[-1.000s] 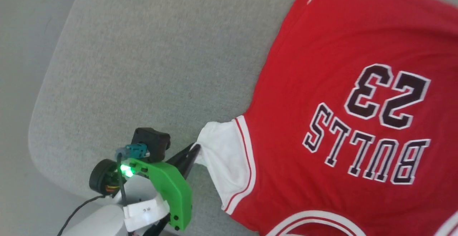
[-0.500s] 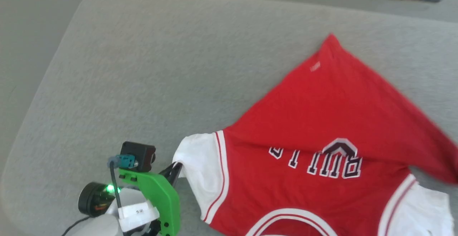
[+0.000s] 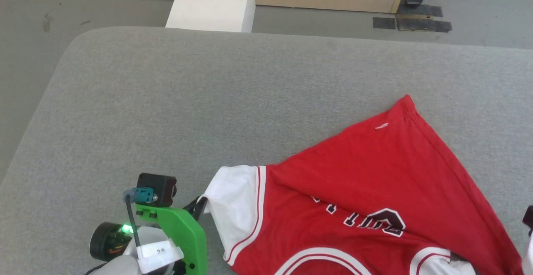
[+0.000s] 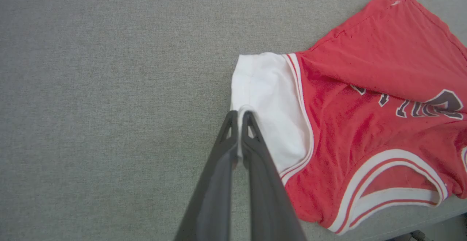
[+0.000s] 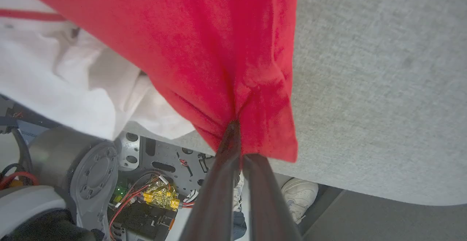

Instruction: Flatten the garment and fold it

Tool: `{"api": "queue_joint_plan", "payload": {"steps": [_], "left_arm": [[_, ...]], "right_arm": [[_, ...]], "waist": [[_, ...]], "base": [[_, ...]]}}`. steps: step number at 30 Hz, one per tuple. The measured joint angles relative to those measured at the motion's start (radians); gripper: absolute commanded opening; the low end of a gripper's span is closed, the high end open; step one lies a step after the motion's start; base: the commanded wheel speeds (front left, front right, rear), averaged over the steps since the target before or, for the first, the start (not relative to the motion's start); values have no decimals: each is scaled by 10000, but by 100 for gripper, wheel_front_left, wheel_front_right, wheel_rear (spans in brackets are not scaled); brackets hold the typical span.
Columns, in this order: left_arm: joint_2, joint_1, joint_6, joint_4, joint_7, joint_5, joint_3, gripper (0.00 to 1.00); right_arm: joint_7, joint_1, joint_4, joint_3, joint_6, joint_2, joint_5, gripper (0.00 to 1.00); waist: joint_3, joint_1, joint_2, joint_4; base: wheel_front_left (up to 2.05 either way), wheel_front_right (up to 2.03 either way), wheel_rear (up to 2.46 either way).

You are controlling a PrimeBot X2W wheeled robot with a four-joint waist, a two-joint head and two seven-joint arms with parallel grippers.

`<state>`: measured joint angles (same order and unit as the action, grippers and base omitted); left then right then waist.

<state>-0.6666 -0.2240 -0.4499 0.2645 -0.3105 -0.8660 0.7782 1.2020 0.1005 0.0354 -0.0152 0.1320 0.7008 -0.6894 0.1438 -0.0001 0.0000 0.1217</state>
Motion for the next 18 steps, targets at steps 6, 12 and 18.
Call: {"api": "queue_joint_plan", "payload": {"steps": [6, 12, 18], "left_arm": [[31, -13, 90, -33, -2, -29, 79, 0], [40, -35, 102, 31, -4, -25, 107, 0], [130, -303, 169, 107, 0, 56, 130, 0]], "right_arm": [[316, 152, -809, 546, 0, -545, 646, 100], [443, -917, -1540, 690, 0, -418, 320, 100], [867, -2898, -2040, 420, 0, -165, 192, 100]], "waist": [[136, 0, 0, 72], [381, 0, 0, 258], [869, 0, 0, 539]], "base": [[0, 0, 0], [0, 0, 0], [0, 0, 0]]}}
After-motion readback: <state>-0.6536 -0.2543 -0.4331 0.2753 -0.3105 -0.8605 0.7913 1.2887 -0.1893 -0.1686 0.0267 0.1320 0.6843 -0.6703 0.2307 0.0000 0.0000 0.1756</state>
